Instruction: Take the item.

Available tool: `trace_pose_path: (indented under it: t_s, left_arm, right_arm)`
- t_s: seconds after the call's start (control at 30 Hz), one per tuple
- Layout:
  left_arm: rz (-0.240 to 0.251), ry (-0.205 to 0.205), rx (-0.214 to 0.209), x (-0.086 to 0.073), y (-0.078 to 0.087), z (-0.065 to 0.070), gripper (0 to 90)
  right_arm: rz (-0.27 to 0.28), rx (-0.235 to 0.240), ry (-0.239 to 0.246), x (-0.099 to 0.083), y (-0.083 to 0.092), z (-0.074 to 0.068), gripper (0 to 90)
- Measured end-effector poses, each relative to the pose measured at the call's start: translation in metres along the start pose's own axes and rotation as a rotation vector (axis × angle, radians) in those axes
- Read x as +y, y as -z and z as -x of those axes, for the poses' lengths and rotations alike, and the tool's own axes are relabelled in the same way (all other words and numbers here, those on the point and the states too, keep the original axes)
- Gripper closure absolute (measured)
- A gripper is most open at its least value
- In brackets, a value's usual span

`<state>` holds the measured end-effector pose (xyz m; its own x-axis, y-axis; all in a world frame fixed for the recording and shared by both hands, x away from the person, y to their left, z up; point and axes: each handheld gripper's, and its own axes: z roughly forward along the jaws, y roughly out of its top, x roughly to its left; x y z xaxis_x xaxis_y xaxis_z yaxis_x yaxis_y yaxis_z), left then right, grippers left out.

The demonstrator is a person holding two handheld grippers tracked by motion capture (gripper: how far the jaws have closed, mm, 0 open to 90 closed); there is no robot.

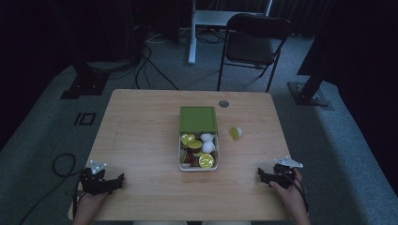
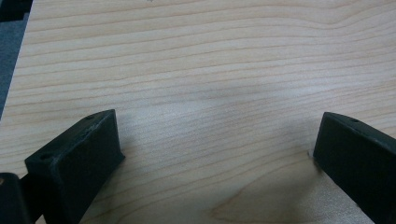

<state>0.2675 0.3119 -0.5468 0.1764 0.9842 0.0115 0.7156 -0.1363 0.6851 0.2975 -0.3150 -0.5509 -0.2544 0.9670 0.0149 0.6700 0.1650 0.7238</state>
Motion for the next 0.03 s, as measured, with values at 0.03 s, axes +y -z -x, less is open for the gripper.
trace_pose_path:
  t_s: [0.03]
  left_arm:
    - [0.000, 0.000, 0.000, 0.0000, 0.0000, 0.0000, 0.9]
  right_arm:
    - [0.000, 0.000, 0.000, 0.0000, 0.0000, 0.0000, 12.3]
